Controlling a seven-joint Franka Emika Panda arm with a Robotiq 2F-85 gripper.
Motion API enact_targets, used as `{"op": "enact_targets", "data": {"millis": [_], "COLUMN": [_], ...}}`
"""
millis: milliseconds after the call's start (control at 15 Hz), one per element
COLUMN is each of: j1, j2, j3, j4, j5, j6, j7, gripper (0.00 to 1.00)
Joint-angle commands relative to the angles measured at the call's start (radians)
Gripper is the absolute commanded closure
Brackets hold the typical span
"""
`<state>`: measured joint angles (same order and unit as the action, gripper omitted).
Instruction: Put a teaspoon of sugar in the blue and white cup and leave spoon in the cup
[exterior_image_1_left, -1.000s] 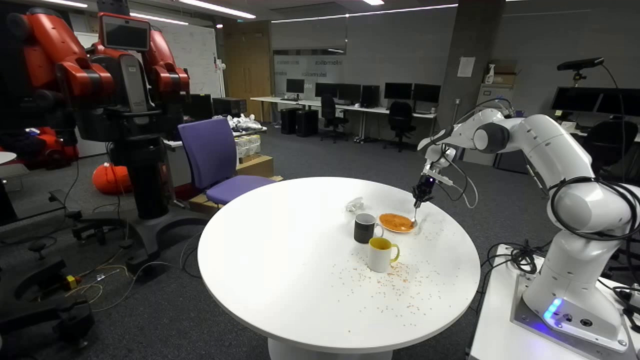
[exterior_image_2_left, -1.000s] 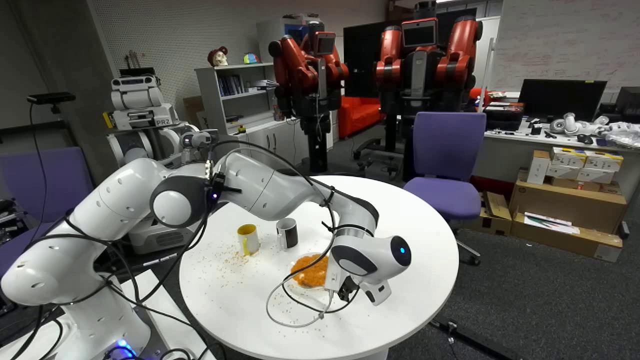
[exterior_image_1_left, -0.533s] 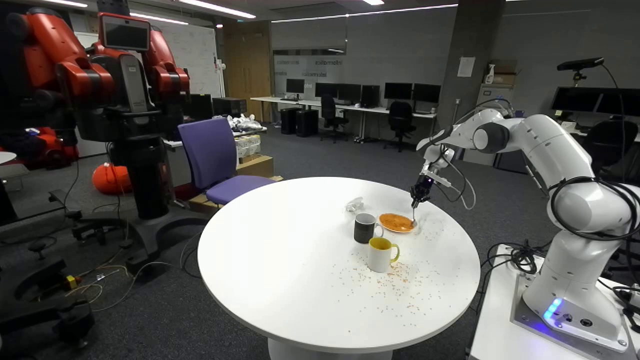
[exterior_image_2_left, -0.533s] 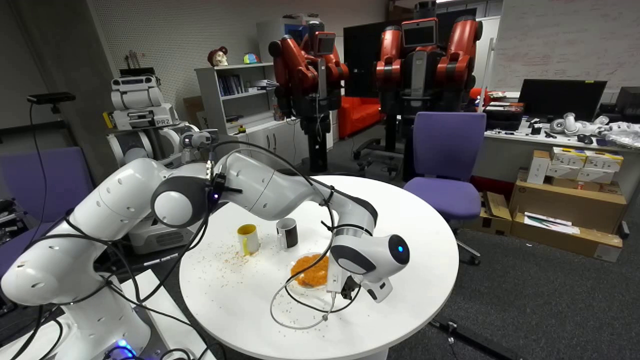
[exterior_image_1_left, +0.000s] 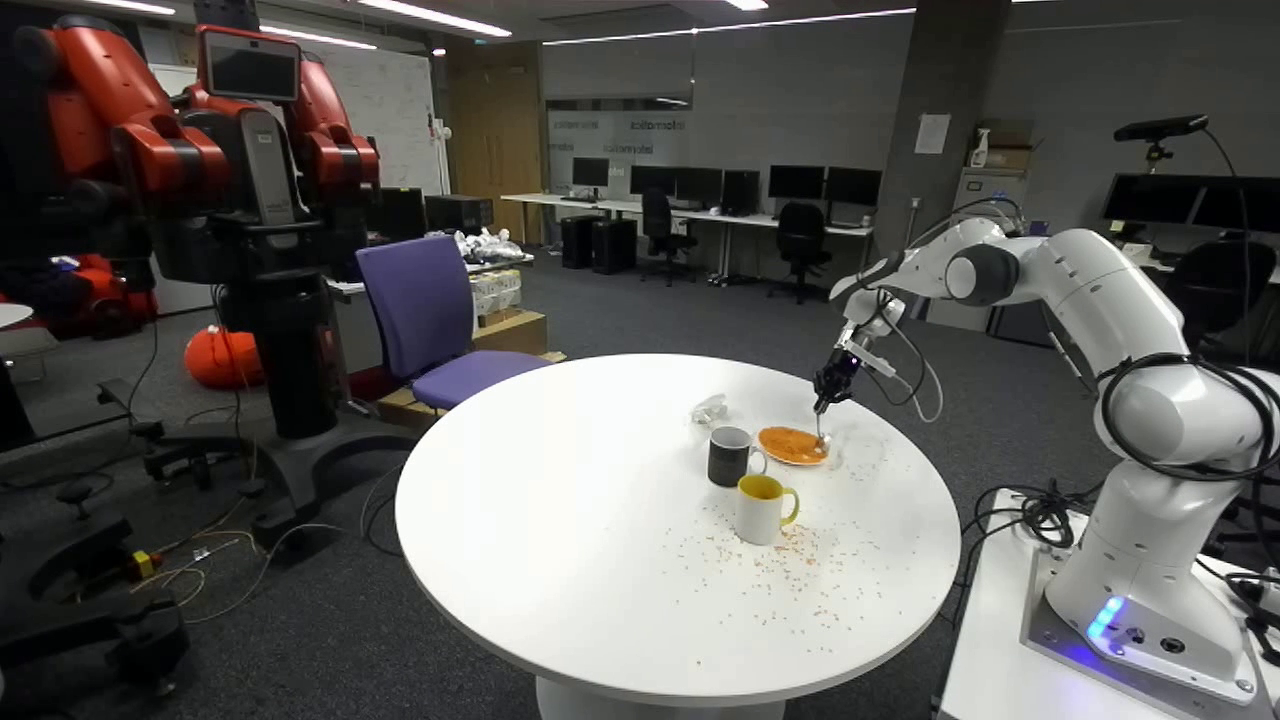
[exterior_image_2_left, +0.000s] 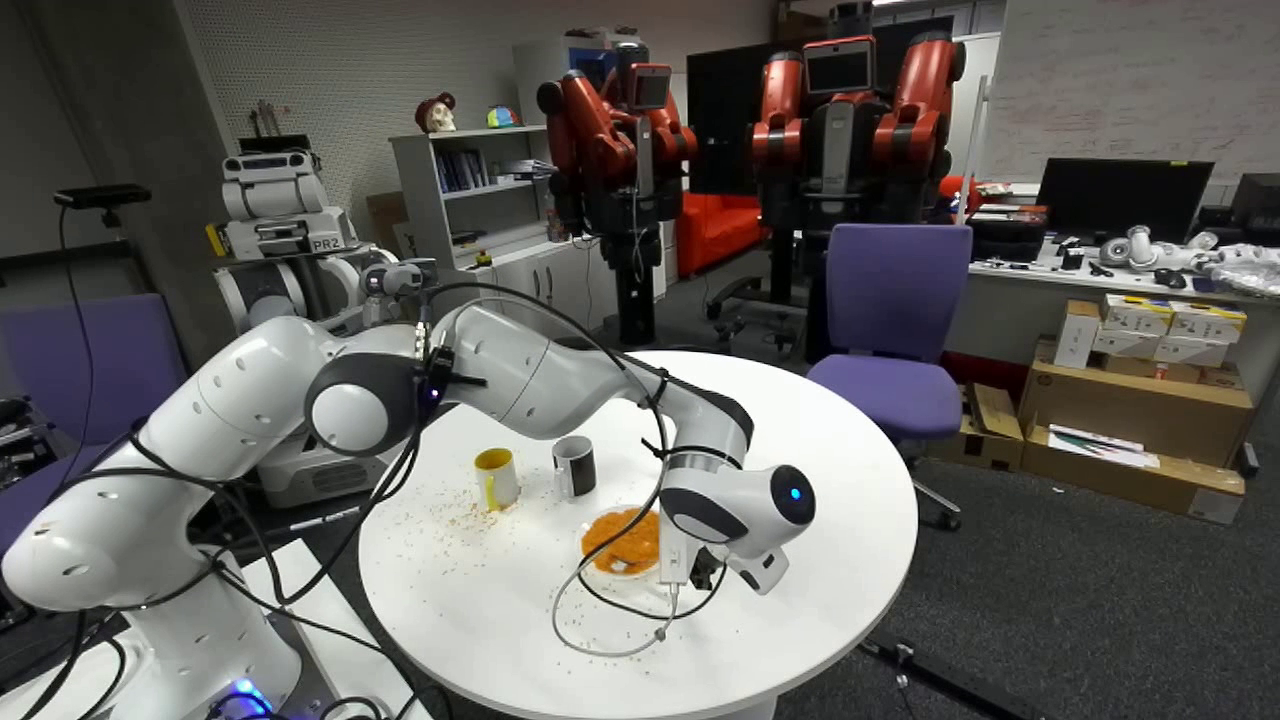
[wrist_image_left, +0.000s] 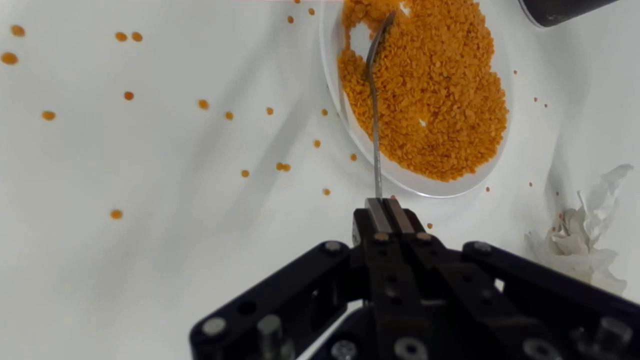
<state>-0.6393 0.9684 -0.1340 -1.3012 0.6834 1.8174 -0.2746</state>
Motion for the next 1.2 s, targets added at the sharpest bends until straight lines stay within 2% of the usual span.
{"op": "enact_targets", "data": {"millis": [0, 1133], "j1": [-0.003, -0.006], "j2": [-0.039, -0.08], "j3": [0.018, 0.051], "j4": [-0.064, -0.155], "j5": [0.035, 0.184], "j6": [0.074, 0.152], "j7": [-0.081, -0.36], "gripper": [0.99, 0.99]}}
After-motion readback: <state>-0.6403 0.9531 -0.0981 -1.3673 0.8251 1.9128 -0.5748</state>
